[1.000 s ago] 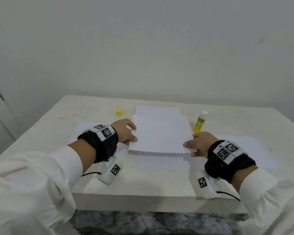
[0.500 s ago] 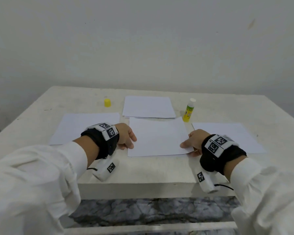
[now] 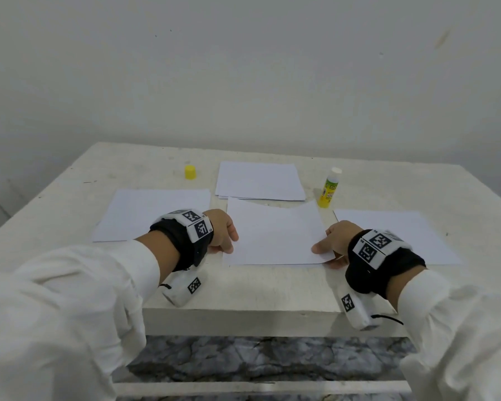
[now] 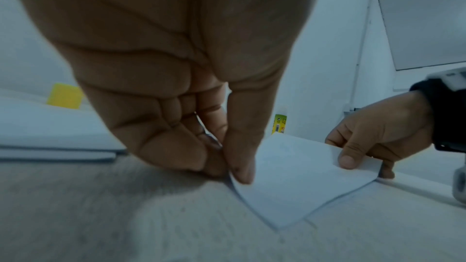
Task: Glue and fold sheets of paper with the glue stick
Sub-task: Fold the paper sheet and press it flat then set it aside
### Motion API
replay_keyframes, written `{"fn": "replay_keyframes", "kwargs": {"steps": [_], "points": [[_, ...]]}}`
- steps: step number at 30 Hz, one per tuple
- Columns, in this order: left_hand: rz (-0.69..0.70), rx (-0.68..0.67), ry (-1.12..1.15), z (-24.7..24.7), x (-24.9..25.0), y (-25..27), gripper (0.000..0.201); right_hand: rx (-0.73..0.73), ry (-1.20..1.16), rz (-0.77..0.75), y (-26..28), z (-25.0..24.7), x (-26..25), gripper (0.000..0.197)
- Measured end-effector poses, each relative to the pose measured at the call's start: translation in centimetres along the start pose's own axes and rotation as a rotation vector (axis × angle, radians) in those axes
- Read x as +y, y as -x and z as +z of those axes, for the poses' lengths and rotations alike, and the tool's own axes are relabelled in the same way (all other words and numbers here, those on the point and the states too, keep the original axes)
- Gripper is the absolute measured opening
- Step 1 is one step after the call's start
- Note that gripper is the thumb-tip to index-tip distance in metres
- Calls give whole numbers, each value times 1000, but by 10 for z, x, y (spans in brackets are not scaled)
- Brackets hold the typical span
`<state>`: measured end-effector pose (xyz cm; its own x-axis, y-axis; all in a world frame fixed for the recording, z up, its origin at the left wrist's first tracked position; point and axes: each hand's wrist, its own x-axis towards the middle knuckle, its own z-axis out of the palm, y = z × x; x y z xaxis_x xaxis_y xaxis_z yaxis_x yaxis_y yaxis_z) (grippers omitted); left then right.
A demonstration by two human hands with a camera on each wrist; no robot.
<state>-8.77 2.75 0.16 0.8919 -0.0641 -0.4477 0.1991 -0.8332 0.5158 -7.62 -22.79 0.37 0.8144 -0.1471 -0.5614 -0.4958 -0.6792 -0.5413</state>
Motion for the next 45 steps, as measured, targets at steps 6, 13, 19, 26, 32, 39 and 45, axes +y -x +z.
{"fn": "replay_keyframes", "kwargs": {"steps": [6,13,19,26,32,39,45], "points": [[5,-4,-84,1,2,-2,20,4,269,-33,-1,-11,-5,19],[-11,-23,-114,0,1,-7,20,-39,319,-68,-2,-21,-4,33],[-9,-19,-130,-1,2,-7,20,-38,336,-75,-4,-22,-1,32],[-17,-17,-124,0,2,-7,21,-36,387,-101,-6,-21,0,29],[-13,-19,-108,0,2,-7,21,-39,437,-105,-8,-18,-2,25],[-13,-29,-100,-1,0,-8,21,-13,475,-97,-11,-15,-2,31],[-22,-52,-139,-4,2,-10,19,-9,483,-99,-12,-14,-4,30]]}}
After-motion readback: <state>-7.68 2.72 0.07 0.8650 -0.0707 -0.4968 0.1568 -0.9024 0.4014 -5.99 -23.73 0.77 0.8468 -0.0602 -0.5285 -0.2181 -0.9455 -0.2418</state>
